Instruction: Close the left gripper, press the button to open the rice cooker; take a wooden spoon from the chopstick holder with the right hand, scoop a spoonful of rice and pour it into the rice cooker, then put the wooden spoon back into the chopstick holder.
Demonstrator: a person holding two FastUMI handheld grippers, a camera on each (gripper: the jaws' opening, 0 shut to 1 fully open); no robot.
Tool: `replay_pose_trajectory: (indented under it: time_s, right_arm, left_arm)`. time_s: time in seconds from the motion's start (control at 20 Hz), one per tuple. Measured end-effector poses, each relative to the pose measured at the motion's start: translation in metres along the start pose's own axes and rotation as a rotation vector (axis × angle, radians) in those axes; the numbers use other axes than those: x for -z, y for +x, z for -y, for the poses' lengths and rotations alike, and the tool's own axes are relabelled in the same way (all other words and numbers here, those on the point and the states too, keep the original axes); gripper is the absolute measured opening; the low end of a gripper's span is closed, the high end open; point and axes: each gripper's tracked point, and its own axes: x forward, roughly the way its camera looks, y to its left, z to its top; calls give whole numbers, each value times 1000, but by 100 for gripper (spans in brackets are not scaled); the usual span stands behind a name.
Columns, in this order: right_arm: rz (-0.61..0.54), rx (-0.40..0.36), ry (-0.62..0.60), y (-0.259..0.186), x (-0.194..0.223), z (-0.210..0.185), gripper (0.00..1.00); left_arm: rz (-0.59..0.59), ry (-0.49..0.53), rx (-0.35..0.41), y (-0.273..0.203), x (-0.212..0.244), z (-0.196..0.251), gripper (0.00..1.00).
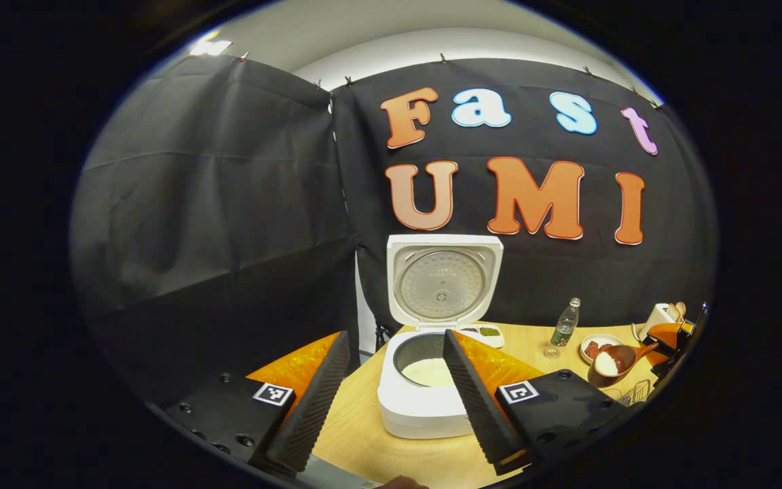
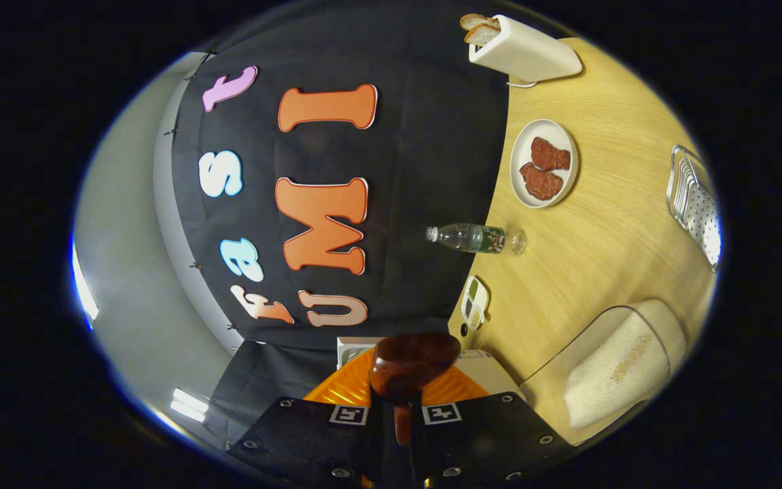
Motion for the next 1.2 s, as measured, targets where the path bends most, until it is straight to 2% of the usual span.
replay_pose_trajectory:
  time_s: [0.15,0.2,0.25,0.3,0.55,0.6,0.65,0.7,0.75,0.8,1.0,1.1,1.15,1.2]
  right_arm:
    - [-37,-36,2,22,23,-28,15]
    - [-48,-47,10,29,30,-35,15]
    - [-60,-59,18,40,37,-43,15]
    - [-68,-66,28,50,45,-49,15]
    - [-114,-76,1,102,81,-71,15]
    - [-122,-78,-10,110,87,-78,15]
    - [-129,-78,-31,120,93,-81,15]
    - [-132,-76,-52,129,100,-83,15]
    - [-137,-71,-79,139,106,-83,14]
    - [-139,-63,-102,148,111,-85,15]
    - [-153,-17,-225,184,139,-82,15]
    - [-168,20,-334,196,154,-70,15]
    - [-176,45,-401,201,160,-62,15]
    - [-184,69,-457,206,167,-57,15]
  left_arm:
    - [-1,-17,-21,1,3,-16,95]
    - [-5,-19,-26,2,4,-21,90]
    - [-3,-20,-31,4,4,-26,90]
    - [-3,-22,-34,5,4,-30,95]
    - [-10,-30,-43,10,9,-50,94]
    - [-9,-28,-44,11,10,-54,90]
    - [-6,-23,-50,13,11,-60,95]
    - [-4,-18,-62,16,11,-68,95]
    - [-5,-16,-70,18,12,-74,90]
    - [-9,-17,-78,21,13,-80,94]
    - [-40,-35,-105,33,24,-104,95]
    - [-54,-45,-117,36,28,-111,95]
    - [-57,-47,-121,36,29,-113,90]
    - [-56,-46,-124,37,30,-114,94]
